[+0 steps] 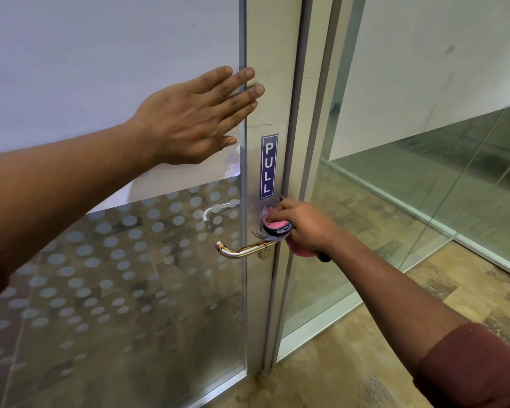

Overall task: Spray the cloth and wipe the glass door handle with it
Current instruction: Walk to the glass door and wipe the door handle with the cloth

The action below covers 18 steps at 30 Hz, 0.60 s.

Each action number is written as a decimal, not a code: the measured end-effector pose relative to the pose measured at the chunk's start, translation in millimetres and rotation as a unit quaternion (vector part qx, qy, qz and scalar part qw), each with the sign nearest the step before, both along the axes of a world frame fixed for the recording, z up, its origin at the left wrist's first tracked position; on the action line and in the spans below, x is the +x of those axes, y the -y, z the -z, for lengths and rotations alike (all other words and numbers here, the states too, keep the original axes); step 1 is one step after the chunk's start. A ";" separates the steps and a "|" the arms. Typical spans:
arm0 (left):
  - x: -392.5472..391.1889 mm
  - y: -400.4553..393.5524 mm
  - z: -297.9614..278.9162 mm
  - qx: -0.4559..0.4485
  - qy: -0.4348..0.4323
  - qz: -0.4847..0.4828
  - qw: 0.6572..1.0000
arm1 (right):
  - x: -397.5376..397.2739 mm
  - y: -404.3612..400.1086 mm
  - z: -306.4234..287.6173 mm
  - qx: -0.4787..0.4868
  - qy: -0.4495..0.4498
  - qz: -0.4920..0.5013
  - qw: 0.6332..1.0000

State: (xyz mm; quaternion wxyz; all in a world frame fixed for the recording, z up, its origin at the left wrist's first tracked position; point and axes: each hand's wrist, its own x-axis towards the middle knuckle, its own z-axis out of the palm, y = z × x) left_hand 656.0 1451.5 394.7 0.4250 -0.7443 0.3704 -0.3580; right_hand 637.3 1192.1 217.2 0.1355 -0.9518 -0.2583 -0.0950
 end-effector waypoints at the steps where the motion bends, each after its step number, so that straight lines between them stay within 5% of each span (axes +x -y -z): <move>1: 0.3 0.1 0.2 0.000 -0.001 0.001 1.000 | 0.7 -1.9 3.1 0.008 -0.009 0.007 1.000; 18: 0.4 -0.9 -1.2 -0.005 -0.009 -0.003 1.000 | -3.6 -10.0 -5.6 0.104 -0.181 0.102 0.973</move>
